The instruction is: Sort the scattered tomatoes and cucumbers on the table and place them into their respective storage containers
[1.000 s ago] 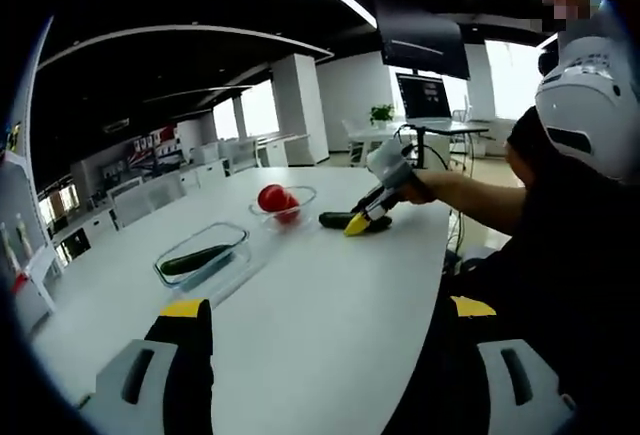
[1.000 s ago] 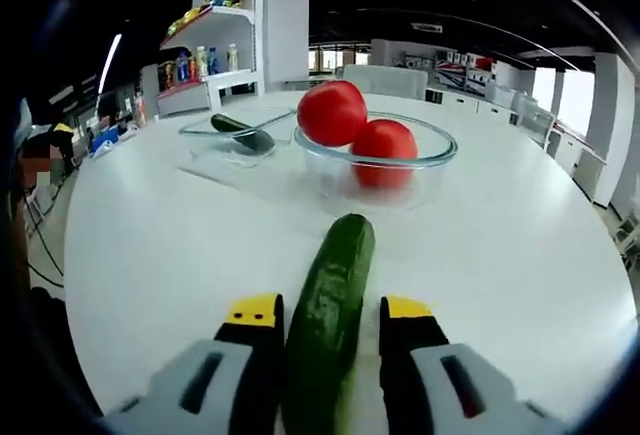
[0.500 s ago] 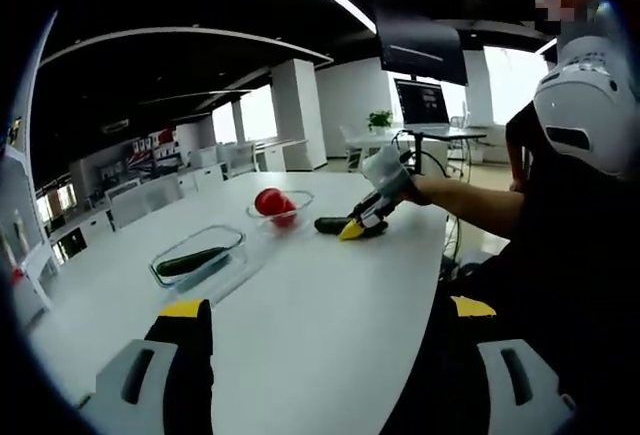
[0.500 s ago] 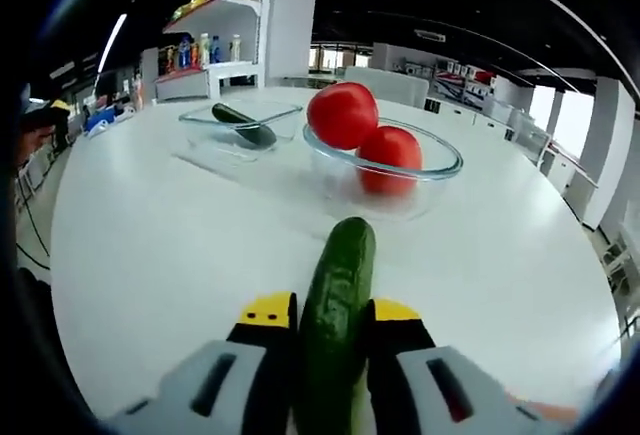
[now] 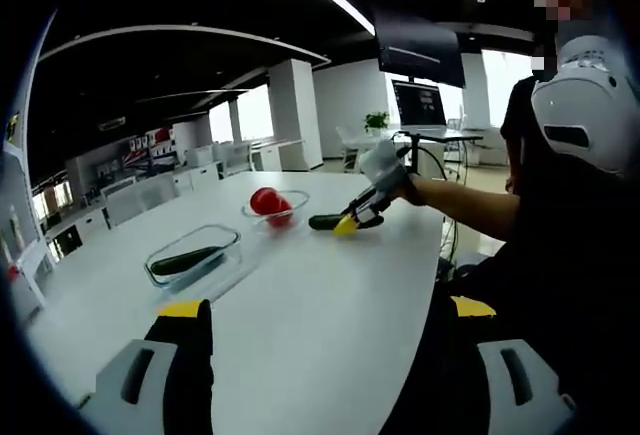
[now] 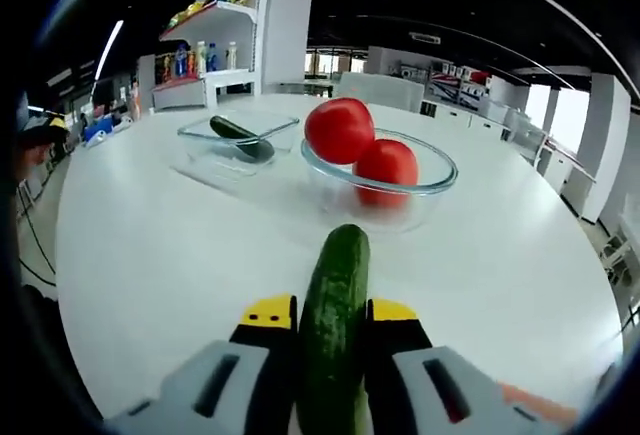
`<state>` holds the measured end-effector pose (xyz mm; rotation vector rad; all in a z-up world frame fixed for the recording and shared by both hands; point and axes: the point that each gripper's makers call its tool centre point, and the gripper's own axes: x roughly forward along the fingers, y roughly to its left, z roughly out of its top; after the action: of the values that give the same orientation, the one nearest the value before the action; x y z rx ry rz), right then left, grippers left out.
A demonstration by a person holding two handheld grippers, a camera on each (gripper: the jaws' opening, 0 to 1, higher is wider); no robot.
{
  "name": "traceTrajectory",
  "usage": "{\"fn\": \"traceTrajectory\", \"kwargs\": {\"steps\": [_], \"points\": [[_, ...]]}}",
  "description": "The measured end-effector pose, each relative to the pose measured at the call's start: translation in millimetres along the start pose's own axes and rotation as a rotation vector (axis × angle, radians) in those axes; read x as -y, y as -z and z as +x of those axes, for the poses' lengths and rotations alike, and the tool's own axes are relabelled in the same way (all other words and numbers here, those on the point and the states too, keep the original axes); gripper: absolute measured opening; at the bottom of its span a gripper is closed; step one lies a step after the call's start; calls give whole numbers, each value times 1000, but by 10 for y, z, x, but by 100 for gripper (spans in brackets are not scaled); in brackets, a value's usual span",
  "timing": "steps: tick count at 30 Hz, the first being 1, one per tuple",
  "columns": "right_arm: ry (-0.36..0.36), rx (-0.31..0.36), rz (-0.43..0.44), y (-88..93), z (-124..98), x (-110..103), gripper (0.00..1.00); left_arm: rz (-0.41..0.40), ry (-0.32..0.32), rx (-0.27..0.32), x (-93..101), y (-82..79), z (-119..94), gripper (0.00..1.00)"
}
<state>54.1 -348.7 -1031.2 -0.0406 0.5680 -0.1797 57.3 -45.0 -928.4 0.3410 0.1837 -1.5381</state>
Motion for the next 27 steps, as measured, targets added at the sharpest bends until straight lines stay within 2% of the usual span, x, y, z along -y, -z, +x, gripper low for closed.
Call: {"fn": "traceTrajectory", "kwargs": {"steps": [7,13,18,22,24,26,27], "points": [[-4,74,10,-234,-148,-31,22,6,-1,-7,1,13,3,95],[-15,111,-7,-418,-244,-110,22,5,-10,-9,-19,9,-2,95],[-57,145,-31,-680,-261,-202,22,5,-16,-12,-35,13,-6,95],[-81,170,-94,-958,-228,-322,22,4,-21,-10,-52,10,-22,95],[-83,176,-170,-1169,-163,-398,22,4,-13,-5,-37,3,-29,95],[-92,182,-191,-1305,-120,-454,22,-1,-12,-7,-37,7,-31,95],[-114,189,-214,-1438,-67,-524,22,-1,-14,-9,-45,13,-34,95]]}}
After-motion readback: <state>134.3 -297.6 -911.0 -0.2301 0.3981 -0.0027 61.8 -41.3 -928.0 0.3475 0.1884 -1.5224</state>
